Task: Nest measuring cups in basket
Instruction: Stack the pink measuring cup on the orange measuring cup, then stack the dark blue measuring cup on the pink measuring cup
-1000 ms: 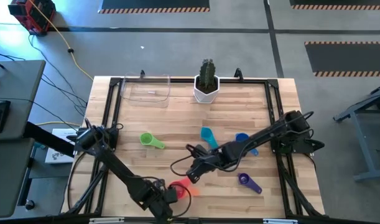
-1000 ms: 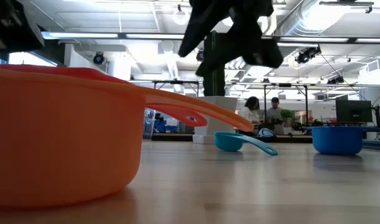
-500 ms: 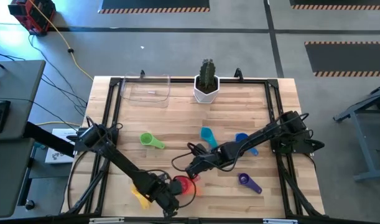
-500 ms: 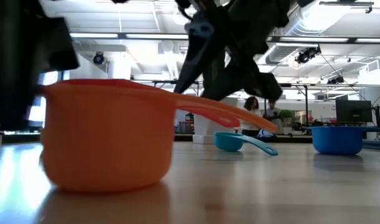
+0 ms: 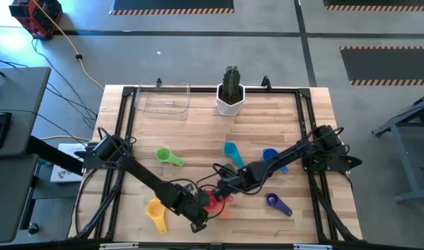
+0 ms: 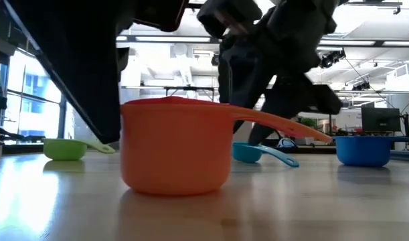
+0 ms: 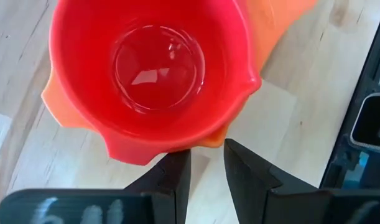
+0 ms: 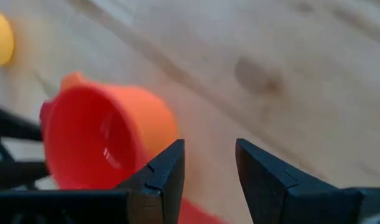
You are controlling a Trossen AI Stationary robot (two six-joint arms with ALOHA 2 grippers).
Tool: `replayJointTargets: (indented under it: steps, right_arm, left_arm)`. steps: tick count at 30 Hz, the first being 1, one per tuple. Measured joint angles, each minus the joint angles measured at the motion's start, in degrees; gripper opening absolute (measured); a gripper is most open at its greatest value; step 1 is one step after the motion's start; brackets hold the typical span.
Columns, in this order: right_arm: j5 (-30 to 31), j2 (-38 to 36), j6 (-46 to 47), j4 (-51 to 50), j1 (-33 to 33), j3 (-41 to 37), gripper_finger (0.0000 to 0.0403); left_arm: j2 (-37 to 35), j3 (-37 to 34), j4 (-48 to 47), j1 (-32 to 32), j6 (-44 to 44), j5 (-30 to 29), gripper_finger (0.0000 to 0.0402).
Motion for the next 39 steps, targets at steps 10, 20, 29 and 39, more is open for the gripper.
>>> replayJointTargets:
  steps: [10, 20, 29, 39]
  right_arm:
    - [-4.8, 0.0, 5.9, -0.5, 3.0, 0.0, 0.0135]
    - [-4.8, 0.0, 7.9, -0.8, 4.8, 0.6, 0.0135]
    - [-2.4, -0.4, 6.9, -2.1, 4.8, 0.6, 0.0135]
    - [0.2, -5.0, 6.9, -12.2, 4.5, 0.6, 0.0135]
  left_arm:
    - [0.0, 0.0, 2.2, -0.2, -1.8, -0.1, 0.0086]
    - [0.0, 0.0, 4.7, 0.0, -1.2, -1.1, 0.0086]
    - [0.0, 0.0, 4.6, -0.1, 1.2, 0.6, 0.0086]
    - [-1.5, 0.1, 2.5, -1.8, 1.3, 2.4, 0.0086]
